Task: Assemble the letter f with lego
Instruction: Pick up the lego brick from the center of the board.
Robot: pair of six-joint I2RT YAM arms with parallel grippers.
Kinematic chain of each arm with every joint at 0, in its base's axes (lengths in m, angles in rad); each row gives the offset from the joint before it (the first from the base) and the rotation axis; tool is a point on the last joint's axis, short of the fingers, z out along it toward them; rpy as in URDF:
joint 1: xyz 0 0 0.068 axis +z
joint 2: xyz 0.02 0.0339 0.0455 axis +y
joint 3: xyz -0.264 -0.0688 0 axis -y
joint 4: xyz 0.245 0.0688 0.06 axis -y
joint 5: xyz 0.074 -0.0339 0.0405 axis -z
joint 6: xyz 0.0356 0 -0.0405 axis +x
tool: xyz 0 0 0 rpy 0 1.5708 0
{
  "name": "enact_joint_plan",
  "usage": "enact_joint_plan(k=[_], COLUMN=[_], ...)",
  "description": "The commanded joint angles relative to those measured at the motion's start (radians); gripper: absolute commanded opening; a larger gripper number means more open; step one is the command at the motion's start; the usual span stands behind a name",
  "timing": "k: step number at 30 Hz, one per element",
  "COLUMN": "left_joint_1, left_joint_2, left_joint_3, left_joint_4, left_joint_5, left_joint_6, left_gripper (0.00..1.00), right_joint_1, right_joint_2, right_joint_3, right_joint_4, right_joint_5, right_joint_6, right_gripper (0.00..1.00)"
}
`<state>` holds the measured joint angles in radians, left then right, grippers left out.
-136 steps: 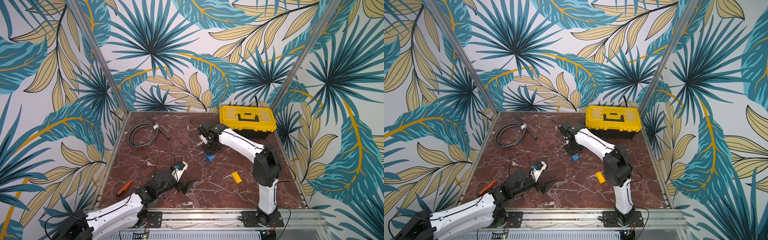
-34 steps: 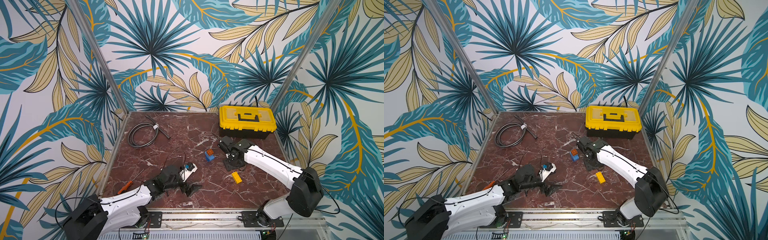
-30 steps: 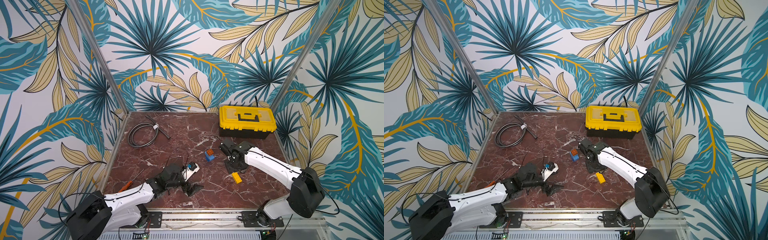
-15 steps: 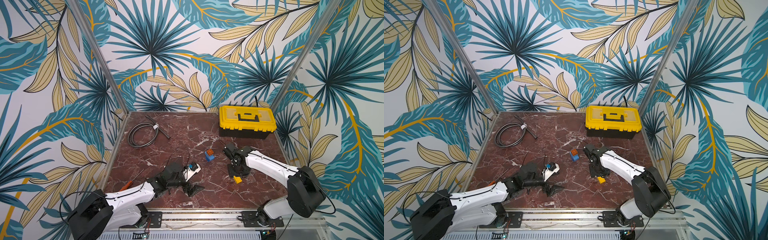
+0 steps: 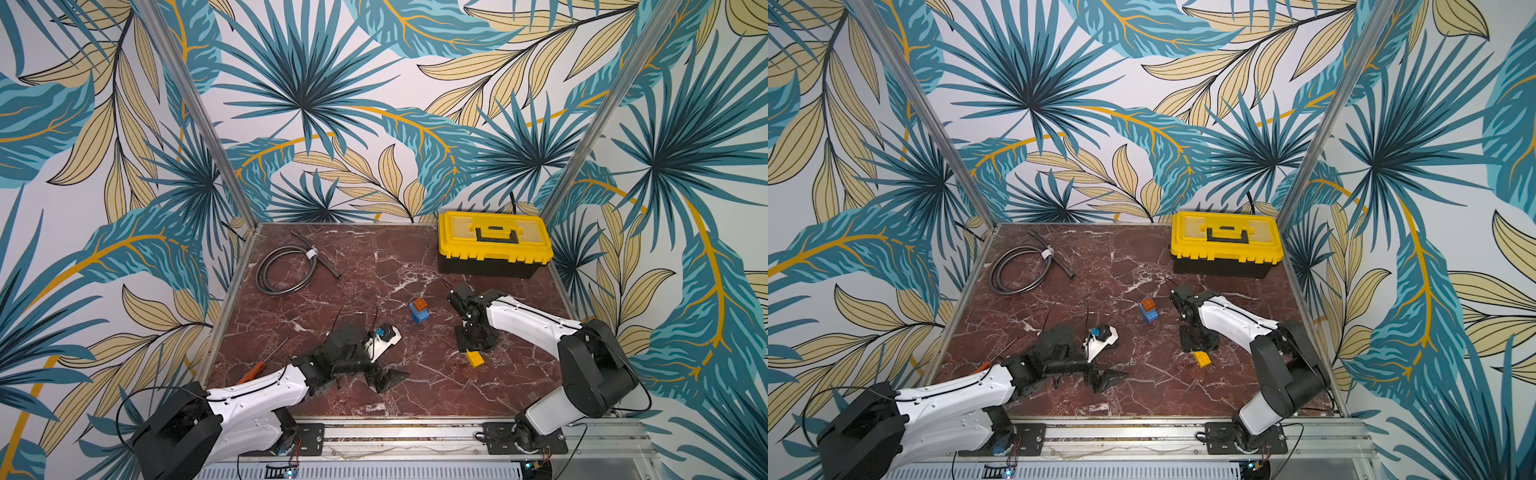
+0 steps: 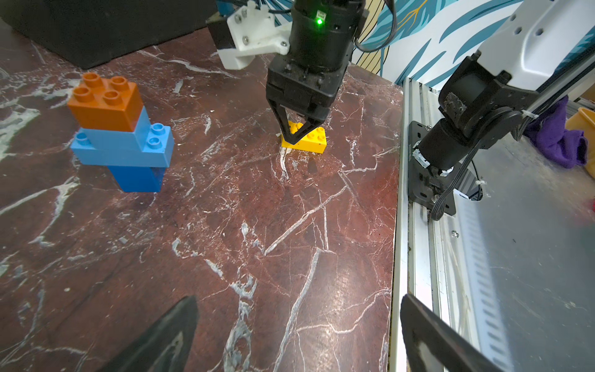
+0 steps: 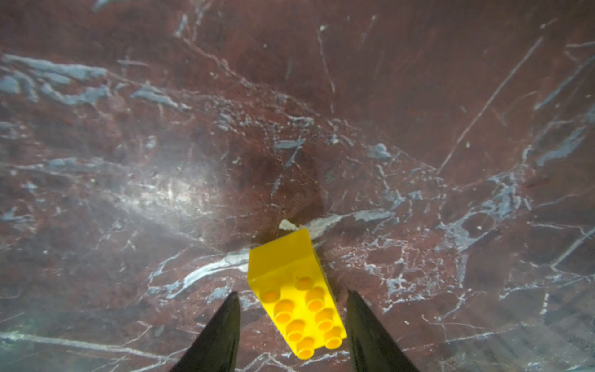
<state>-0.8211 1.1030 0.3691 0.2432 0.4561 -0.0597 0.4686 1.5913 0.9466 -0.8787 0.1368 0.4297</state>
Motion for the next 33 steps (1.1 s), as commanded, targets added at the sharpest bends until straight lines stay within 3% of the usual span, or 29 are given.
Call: enact_joint_plan(k=[1,17,33], left_joint_1=[-0.003,-0.002,-0.004], left_joint_2=[-0.022,-0.055,-0.058], left_joint_3=[-0.005,-0.029,-0.032], left_joint_4=[0.008,0.008,0.008], left_joint_5=[-0.006,-0.025,-0.033], left_joint_6=[-0.007,-0.018,-0.02], left_gripper=[1.0,1.0,1.0], right_joint_1=[-0.005,-0.021,-0.022], right_joint_2=[0.022,0.058,0.058], right_joint_3=[-0.016,-0.009,-0.006], right_joint_4=[0.01,0.022,0.05], right_joint_5=[-0.012,-0.003,-0.003], right_joint_6=[-0.01,-0.017,-0.023], right_gripper=[0.53,0.39,0.37])
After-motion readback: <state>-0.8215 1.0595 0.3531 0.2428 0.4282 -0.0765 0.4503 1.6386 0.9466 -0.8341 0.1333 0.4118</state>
